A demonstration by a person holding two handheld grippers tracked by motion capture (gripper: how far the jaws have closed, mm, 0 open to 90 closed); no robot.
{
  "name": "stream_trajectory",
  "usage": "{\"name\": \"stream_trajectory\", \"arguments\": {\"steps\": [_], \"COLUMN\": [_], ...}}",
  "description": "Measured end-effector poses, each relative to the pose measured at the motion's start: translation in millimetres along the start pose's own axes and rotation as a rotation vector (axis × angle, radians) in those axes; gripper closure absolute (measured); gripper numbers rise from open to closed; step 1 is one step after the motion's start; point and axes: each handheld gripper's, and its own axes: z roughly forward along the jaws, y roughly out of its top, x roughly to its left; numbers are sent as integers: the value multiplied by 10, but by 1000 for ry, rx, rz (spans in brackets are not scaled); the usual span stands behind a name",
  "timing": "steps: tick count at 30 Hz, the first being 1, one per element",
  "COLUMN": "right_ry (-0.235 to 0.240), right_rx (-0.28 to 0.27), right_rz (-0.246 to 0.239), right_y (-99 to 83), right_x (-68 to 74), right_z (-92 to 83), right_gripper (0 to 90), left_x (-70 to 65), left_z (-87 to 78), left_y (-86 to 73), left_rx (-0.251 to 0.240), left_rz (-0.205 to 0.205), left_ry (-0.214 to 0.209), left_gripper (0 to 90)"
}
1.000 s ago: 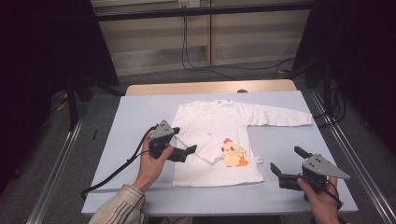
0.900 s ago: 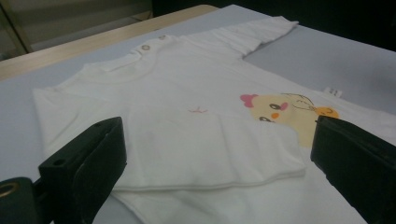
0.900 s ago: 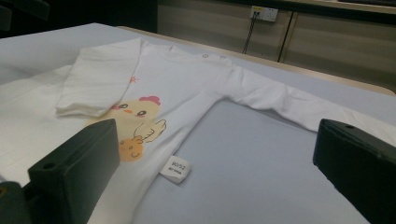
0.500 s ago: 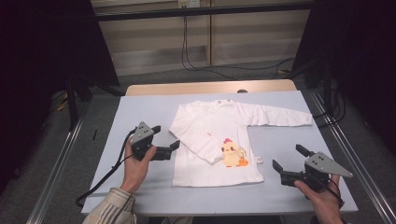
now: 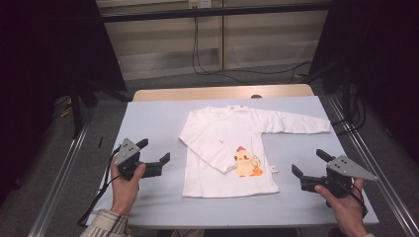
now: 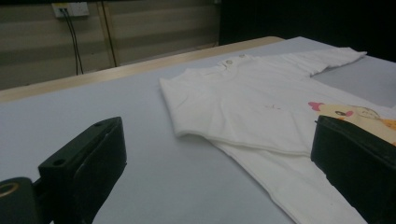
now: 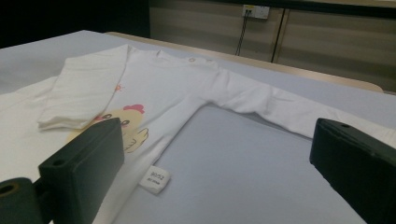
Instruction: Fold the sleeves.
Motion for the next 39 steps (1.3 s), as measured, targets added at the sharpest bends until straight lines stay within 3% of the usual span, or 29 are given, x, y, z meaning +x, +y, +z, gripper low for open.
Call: {"name": "stream_trajectory", "arguments": {"steps": [5, 7, 9, 15, 21, 29, 39], "right_ry": [-11, -14, -12, -27, -37, -62, -72], "right_rx": [0, 11, 17, 26, 37, 98, 169], "right_rz": [3, 3, 8, 22, 17, 19, -2], "right_y": [23, 40, 53, 100, 177, 266, 403], "right_x": [-49, -71, -101, -214, -307, -505, -707], "right_z": [25, 36, 47, 89, 128, 207, 308], "right_gripper": [20, 20, 22, 26, 31, 48, 45], "left_x": [69, 68, 91, 176, 202, 103, -29], "left_z": [-149, -205, -263, -432, -576, -735, -770], "left_y": [-59, -69, -94, -202, -297, -347, -378], "left_rx": [-26, -20, -41, -45, -37, -74, -45], "left_rz": [-12, 20, -12, -56, -70, -117, -91], "left_ry": [30, 54, 39, 88, 104, 113, 116], "left_gripper": [29, 29, 29, 31, 31, 37, 36]}}
